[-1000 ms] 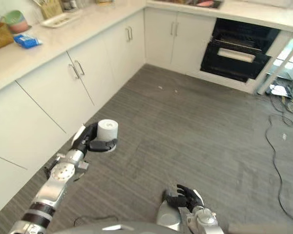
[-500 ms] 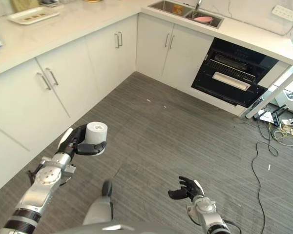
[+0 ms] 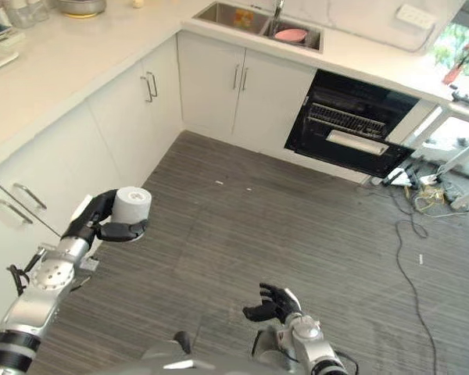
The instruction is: Place the dishes in the dishwasher.
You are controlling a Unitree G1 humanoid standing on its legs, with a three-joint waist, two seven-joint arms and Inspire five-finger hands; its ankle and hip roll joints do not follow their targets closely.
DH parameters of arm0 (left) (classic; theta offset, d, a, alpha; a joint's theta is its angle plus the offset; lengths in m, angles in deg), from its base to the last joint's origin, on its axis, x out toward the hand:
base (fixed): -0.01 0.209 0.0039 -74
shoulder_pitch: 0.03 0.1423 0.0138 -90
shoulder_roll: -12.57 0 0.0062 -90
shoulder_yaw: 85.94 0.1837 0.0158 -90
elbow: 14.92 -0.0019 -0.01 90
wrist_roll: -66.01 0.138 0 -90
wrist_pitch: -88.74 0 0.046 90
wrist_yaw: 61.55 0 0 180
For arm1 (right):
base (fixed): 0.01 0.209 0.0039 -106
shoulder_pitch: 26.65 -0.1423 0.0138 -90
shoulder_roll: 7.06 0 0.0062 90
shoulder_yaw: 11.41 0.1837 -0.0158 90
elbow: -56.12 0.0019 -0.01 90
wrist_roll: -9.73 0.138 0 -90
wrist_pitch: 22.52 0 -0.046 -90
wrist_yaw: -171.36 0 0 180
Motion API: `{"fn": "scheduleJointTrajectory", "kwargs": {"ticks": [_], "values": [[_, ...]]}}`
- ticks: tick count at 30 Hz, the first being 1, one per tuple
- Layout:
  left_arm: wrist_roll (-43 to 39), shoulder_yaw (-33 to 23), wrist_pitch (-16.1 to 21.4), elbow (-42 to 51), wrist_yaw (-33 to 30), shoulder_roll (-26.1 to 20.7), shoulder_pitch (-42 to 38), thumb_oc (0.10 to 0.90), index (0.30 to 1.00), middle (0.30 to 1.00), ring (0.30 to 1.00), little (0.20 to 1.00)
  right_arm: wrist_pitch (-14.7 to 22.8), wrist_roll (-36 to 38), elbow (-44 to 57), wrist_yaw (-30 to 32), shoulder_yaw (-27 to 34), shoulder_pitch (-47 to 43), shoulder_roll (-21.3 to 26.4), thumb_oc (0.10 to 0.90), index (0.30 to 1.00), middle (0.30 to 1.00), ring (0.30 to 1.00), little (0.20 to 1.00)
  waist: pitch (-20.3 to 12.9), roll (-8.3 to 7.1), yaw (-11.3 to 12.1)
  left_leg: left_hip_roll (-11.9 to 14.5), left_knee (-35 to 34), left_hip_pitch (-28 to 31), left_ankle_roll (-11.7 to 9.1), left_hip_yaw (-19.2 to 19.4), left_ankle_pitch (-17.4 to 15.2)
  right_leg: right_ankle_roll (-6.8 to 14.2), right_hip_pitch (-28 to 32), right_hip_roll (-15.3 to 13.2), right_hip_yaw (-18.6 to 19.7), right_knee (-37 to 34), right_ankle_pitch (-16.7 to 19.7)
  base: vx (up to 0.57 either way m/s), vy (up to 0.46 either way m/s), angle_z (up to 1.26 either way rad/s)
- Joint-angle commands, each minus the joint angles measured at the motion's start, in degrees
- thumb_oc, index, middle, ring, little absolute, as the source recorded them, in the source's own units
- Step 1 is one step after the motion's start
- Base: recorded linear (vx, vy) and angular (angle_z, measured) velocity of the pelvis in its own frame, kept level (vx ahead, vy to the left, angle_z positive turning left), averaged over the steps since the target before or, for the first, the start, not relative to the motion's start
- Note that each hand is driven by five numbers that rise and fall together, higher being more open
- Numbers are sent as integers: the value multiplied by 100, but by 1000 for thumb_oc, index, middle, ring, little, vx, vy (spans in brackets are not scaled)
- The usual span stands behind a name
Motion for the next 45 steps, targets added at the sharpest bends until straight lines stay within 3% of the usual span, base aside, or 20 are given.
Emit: {"fn": "scheduleJointTrajectory", "kwargs": {"ticks": [1, 3, 7, 9, 10, 12, 15, 19, 20, 23, 26, 29, 31, 33, 35, 38, 39, 40, 42, 45], "values": [[-51, -74, 678, 727, -50, -107, -490, 400, 300, 300, 300, 300, 276, 33, 175, 140, 161, -301, 404, 800, 900, 900, 900, 900, -275, -74, -79, 185, 100, 210, -489, 42, -739, -2, 146, 65, -472, -2415, 517, 537, 80, 25], [72, -175, 710, 659, -97, 0, -554, 400, 300, 300, 300, 300, 240, -143, 254, 109, 150, -337, 449, 800, 900, 900, 900, 900, -234, -54, -22, 177, 231, 400, -553, 326, -953, 33, -117, -195, -1118, -2920, 629, 429, 101, -11], [95, -162, 755, 557, -25, 244, -496, 400, 300, 300, 300, 300, 207, -307, 492, 19, 152, -170, 700, 800, 900, 900, 900, 900, -422, -119, -107, -65, 1160, 751, -629, 311, -1617, -28, 223, -111, -1340, -2802, 808, 781, 135, -66], [112, -50, 767, 526, -78, 308, -538, 400, 300, 300, 300, 300, 210, -296, 613, 26, 150, -41, 813, 800, 900, 900, 900, 900, -518, -95, -275, 119, 2219, 675, -1017, 202, -1259, -179, 440, 224, -970, -2615, 862, 786, 16, 3], [80, -7, 741, 497, -78, 332, -566, 400, 300, 300, 300, 300, 217, -243, 606, 72, 163, -9, 857, 800, 900, 900, 900, 900, -550, -15, -277, 341, 3007, 525, -1313, 116, -736, -383, 548, 471, -913, -2537, 789, 652, -68, 56], [24, 11, 719, 549, -95, 301, -542, 400, 300, 300, 300, 300, 241, -149, 656, 185, 140, -27, 928, 800, 900, 900, 900, 900, -525, 24, -160, 555, 4194, 177, -1496, 2, -35, -697, 868, 739, -934, -2466, 526, 489, -74, 29], [-28, 69, 699, 521, -217, 250, -610, 400, 300, 300, 300, 300, 253, -131, 757, 291, 106, -129, 1039, 800, 900, 900, 900, 900, -365, -176, 23, 638, 5376, -901, -1272, -222, -373, -950, 1287, 927, -764, -2598, 229, 556, -30, -49], [-67, 29, 712, 584, -241, 221, -556, 400, 300, 300, 300, 300, 327, -111, 884, 285, 17, -183, 1017, 800, 900, 900, 900, 900, -401, -229, 208, 898, 4007, -1269, -1035, -143, -762, -819, 1576, 1036, -591, -2774, 18, 439, 145, -54], [-124, -7, 751, 627, -276, 213, -513, 400, 300, 300, 300, 300, 357, -147, 925, 284, -6, -242, 1022, 800, 900, 900, 900, 900, -393, -236, 284, 1150, 2487, -1507, -904, -164, -818, -768, 1737, 1060, -487, -2761, -129, 397, 295, -41], [-111, -80, 787, 596, -390, 177, -441, 400, 300, 300, 300, 300, 459, -187, 796, 336, -62, -377, 991, 800, 900, 900, 900, 900, -269, -235, 519, 1178, 420, -1714, -1092, -1066, 281, -814, 1992, 1180, -167, -2557, -487, 449, 309, -76], [-131, -70, 774, 592, -381, 134, -485, 400, 300, 300, 300, 300, 486, -149, 810, 315, -29, -397, 972, 800, 900, 900, 900, 900, -278, -182, 463, 1403, 47, -1774, -1155, -617, 550, -771, 2184, 1259, -41, -2175, -818, 524, 324, -56], [-24, 4, 749, 597, -320, -14, -600, 400, 300, 300, 300, 300, 499, -184, 880, 293, 44, -363, 866, 800, 900, 900, 900, 900, -319, -246, 505, 1159, 423, -1648, -1006, -666, 615, -563, 1954, 1111, 142, -1004, -896, 487, 412, -58], [16, 107, 702, 495, -269, -66, -670, 400, 300, 300, 300, 300, 445, -242, 726, 281, 94, -350, 721, 800, 900, 900, 900, 900, -350, -321, 388, 871, 712, -1493, -690, -516, 222, -135, 1592, 648, 182, 266, 11, 401, 358, -80], [72, 79, 668, 568, -258, -166, -588, 400, 300, 300, 300, 300, 401, -338, 804, 245, 113, -381, 666, 800, 900, 900, 900, 900, -298, -170, 326, 789, 805, -1254, -418, -342, 15, 63, 1049, 326, 102, 1592, 661, 386, 472, -30], [117, -3, 676, 680, -248, -213, -495, 400, 300, 300, 300, 300, 424, -494, 1041, 252, 144, -404, 677, 800, 900, 900, 900, 900, -260, -7, 316, 723, 640, -925, -244, -118, -106, 202, 567, -1, -173, 2207, 858, 388, 463, -68], [118, -54, 701, 691, -283, -141, -485, 400, 300, 300, 300, 300, 474, -500, 1335, 251, 246, -365, 708, 800, 900, 900, 900, 900, -264, -30, 261, 457, 487, -528, -217, 113, -344, 133, 438, -366, -758, 1459, 624, 352, 246, -42], [132, -61, 767, 776, -251, -48, -428, 400, 300, 300, 300, 300, 516, -466, 1686, 255, 354, -281, 803, 800, 900, 900, 900, 900, -256, -43, 187, 332, 498, -339, -277, 186, -504, -32, 412, -243, -920, 86, 386, 632, 186, -31], [162, -111, 774, 794, -270, -16, -452, 400, 300, 300, 300, 300, 562, -411, 1828, 274, 432, -277, 816, 800, 900, 900, 900, 900, -286, -83, 186, 303, 524, -188, -354, 222, -722, 86, 392, -361, -1032, -541, 322, 549, 52, -60], [206, -128, 815, 771, -328, 60, -585, 400, 300, 300, 300, 300, 605, -399, 2214, 286, 489, -280, 891, 800, 900, 900, 900, 900, -276, -5, 248, 471, 622, -148, -497, 428, -876, 13, 482, -515, -1653, -1819, 400, 291, -38, -58], [236, -147, 861, 726, -404, 167, -716, 400, 300, 300, 300, 300, 635, -370, 2502, 332, 559, -343, 932, 800, 900, 900, 900, 900, -264, 50, 290, 547, 765, -76, -581, 712, -1021, -1, 406, -731, -2140, -2479, 500, 227, 56, -38]]}}
